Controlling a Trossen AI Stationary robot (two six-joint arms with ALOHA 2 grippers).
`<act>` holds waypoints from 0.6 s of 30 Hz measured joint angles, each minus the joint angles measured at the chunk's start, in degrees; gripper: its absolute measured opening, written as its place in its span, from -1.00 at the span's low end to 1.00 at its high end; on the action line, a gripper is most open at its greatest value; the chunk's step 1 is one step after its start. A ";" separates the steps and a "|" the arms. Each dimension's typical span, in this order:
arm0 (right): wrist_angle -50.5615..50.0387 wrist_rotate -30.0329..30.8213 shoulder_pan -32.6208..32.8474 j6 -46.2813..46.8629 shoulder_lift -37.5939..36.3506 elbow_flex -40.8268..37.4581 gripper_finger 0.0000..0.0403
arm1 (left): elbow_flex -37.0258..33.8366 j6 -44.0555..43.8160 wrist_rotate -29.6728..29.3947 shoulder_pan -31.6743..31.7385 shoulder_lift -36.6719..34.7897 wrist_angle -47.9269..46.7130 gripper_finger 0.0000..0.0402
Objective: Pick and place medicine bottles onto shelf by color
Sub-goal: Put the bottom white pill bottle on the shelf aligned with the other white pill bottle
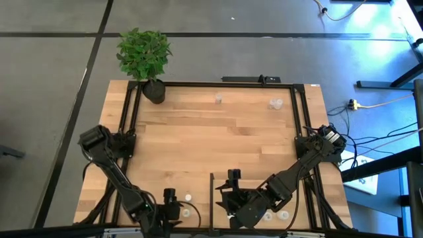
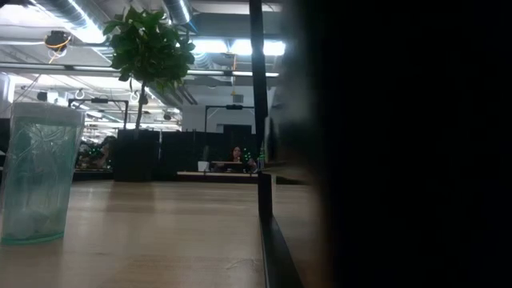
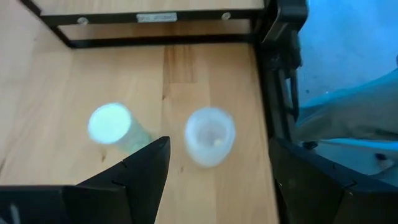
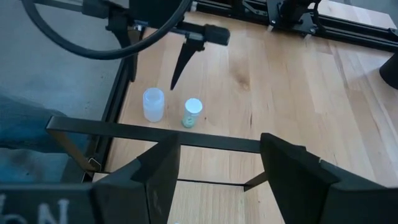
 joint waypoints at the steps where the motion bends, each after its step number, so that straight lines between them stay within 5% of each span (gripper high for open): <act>1: 0.00 -0.01 -0.02 -0.01 -0.01 0.00 0.11 | 0.00 0.15 -0.01 0.14 0.27 0.73 0.33; 18: -0.24 -0.01 -0.02 -0.03 0.01 0.00 0.11 | 0.00 3.25 0.06 1.32 1.62 3.03 0.33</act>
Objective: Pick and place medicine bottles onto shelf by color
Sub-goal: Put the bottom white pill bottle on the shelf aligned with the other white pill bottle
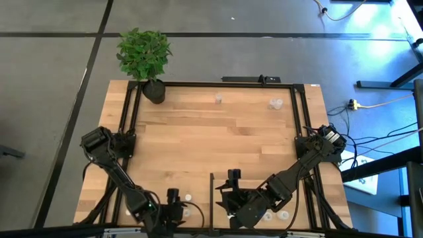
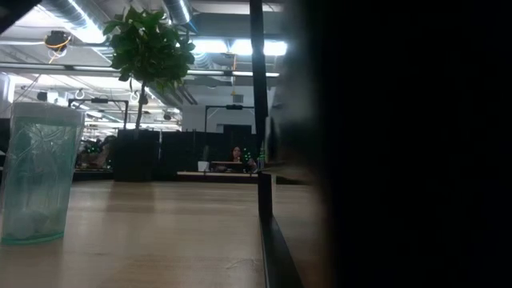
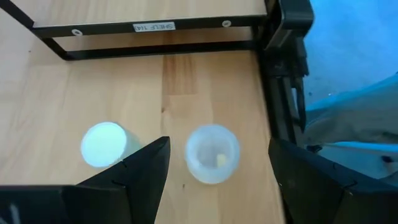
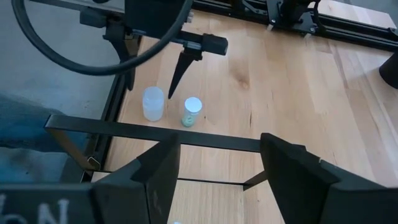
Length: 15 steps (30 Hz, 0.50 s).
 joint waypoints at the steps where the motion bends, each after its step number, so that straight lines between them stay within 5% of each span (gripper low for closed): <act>1: 0.02 0.00 0.00 0.00 0.00 0.00 0.11 | 0.00 0.01 0.00 0.15 0.00 -0.14 0.33; 15: 0.02 -0.02 0.00 0.00 0.00 0.00 0.11 | 0.00 1.44 0.13 1.03 0.00 -0.39 0.33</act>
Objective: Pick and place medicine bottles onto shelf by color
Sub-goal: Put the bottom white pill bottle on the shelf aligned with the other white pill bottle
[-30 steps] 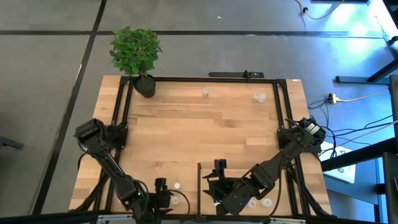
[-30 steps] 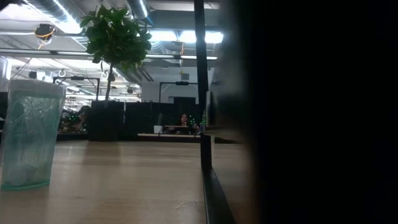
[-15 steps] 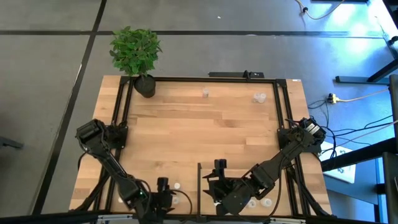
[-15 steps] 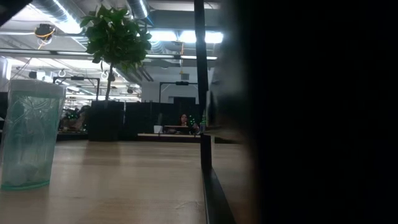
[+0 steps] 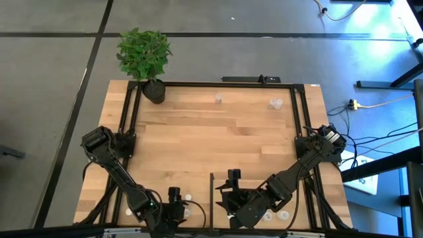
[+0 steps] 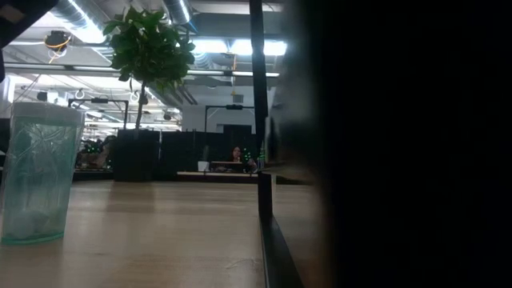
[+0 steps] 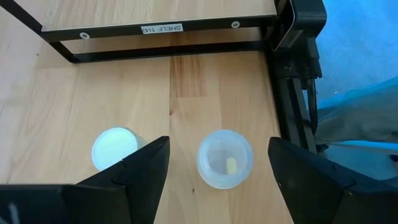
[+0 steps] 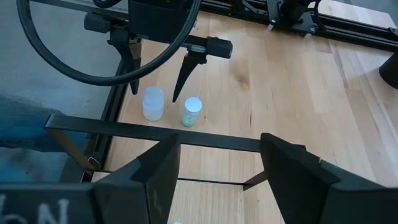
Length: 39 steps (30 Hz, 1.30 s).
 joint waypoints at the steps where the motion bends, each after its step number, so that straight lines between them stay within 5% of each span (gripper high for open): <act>1: 0.00 0.00 0.00 0.00 0.00 0.00 0.11 | 0.00 -0.01 0.00 0.00 0.00 0.00 0.33; 39: -0.02 -0.04 0.00 0.00 0.00 0.00 0.11 | -0.02 -0.55 1.55 -0.02 2.86 2.80 0.33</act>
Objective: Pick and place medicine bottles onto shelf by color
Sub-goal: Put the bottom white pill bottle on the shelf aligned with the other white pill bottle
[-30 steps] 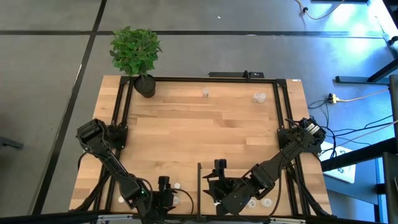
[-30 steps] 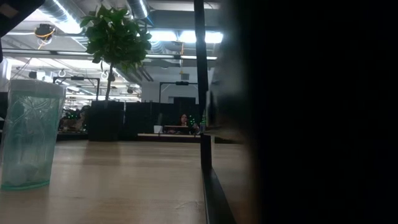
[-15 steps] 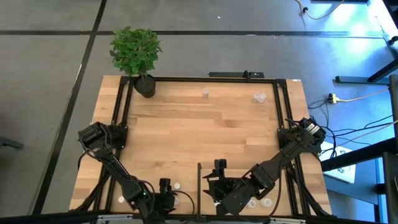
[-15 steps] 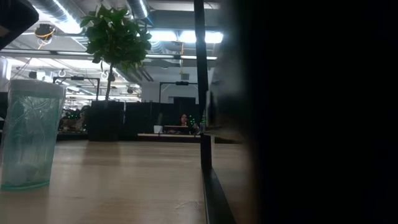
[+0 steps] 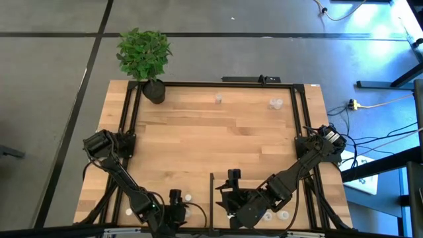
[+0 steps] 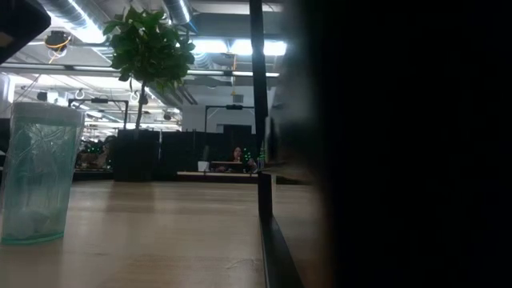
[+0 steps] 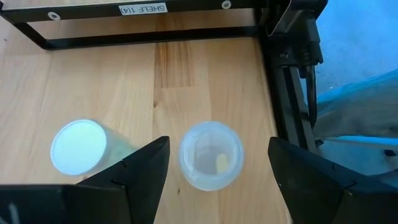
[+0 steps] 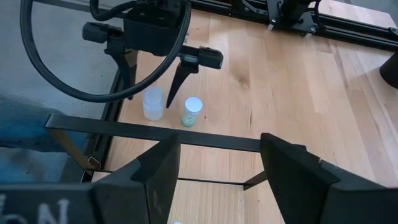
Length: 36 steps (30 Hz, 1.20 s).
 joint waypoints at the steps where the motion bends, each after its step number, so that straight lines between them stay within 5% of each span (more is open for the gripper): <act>1: 0.02 0.00 0.00 0.00 0.00 0.00 0.11 | 0.00 -0.04 0.00 0.00 0.00 0.21 0.33; 36: 0.04 0.10 -0.02 0.03 0.00 0.00 0.11 | 0.01 0.02 -0.10 0.20 2.23 -0.24 0.33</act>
